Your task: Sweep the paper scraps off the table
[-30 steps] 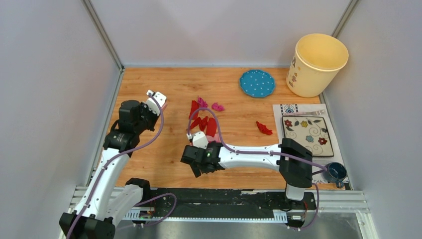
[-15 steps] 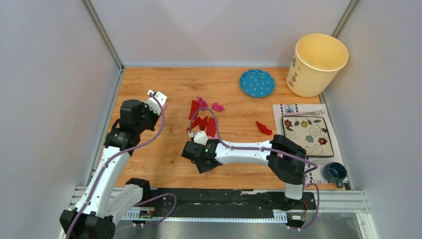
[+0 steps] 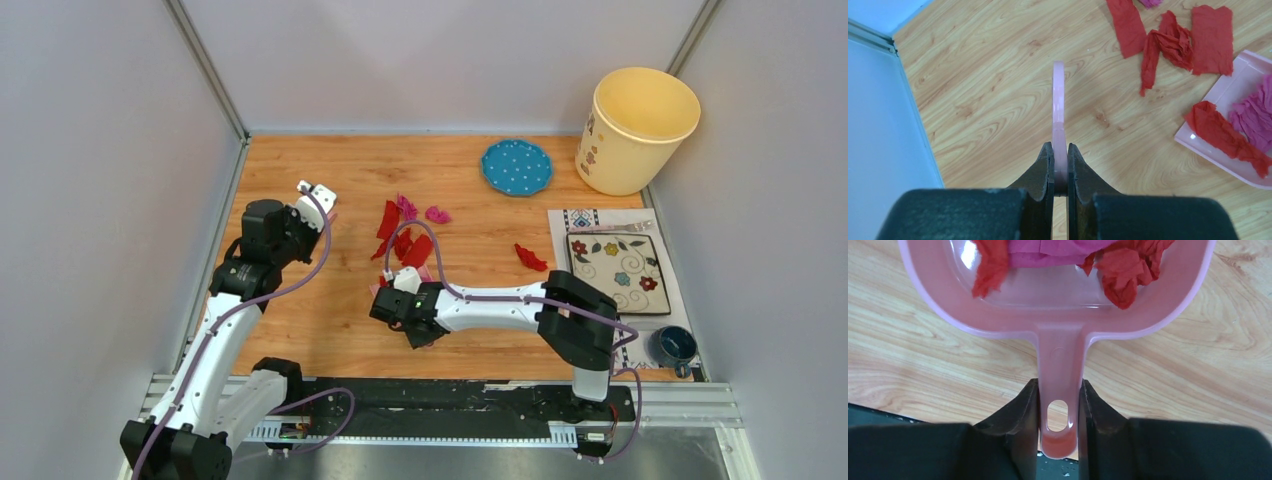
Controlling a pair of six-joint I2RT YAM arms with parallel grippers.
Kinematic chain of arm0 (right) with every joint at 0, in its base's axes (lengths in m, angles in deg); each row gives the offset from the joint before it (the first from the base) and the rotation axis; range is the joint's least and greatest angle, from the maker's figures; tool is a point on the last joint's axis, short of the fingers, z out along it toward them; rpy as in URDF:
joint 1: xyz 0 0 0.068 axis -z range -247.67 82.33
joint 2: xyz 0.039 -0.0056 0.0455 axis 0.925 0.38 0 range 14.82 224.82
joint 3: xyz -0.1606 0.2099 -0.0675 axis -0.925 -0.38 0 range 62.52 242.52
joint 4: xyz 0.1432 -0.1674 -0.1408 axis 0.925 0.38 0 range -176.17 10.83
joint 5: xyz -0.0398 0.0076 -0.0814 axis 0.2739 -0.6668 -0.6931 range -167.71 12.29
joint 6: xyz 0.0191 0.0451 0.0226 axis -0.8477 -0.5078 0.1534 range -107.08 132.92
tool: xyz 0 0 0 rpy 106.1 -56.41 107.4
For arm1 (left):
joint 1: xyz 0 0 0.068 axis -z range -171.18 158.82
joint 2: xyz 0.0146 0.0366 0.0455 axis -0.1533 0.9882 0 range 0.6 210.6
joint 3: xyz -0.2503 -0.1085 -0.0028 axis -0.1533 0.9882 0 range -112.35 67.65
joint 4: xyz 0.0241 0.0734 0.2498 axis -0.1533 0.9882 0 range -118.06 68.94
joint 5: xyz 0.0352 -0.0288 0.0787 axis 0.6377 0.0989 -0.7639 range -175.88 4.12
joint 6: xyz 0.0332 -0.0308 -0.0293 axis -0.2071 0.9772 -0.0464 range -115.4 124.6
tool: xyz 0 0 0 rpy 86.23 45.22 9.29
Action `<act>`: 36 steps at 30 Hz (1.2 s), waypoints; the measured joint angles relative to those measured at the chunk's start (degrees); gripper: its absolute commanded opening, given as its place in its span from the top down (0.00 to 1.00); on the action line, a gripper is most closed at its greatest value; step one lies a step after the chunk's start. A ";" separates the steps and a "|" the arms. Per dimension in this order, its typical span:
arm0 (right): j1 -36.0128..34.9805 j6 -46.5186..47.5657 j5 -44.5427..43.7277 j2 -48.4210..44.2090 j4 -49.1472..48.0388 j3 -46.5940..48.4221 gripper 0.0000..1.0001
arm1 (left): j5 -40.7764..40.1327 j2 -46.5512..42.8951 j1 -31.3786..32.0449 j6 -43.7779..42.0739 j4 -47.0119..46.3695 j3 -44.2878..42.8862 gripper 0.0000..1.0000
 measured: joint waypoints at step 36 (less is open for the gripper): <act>32.79 43.36 12.48 -12.83 28.11 31.26 1.00 | -3.02 16.15 -0.02 -4.68 10.45 -15.76 1.00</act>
